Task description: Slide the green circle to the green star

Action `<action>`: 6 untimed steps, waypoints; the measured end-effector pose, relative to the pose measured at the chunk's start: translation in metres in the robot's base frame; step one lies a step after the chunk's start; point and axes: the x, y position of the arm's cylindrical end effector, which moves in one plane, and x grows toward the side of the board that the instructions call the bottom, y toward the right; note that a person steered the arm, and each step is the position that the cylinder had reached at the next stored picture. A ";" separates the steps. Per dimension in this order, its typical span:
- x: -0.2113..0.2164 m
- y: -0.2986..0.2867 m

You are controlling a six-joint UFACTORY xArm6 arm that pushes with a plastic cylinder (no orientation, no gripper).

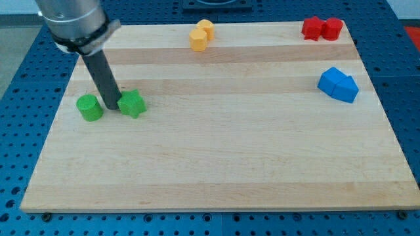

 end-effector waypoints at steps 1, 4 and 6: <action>-0.009 -0.020; -0.028 -0.084; 0.001 -0.037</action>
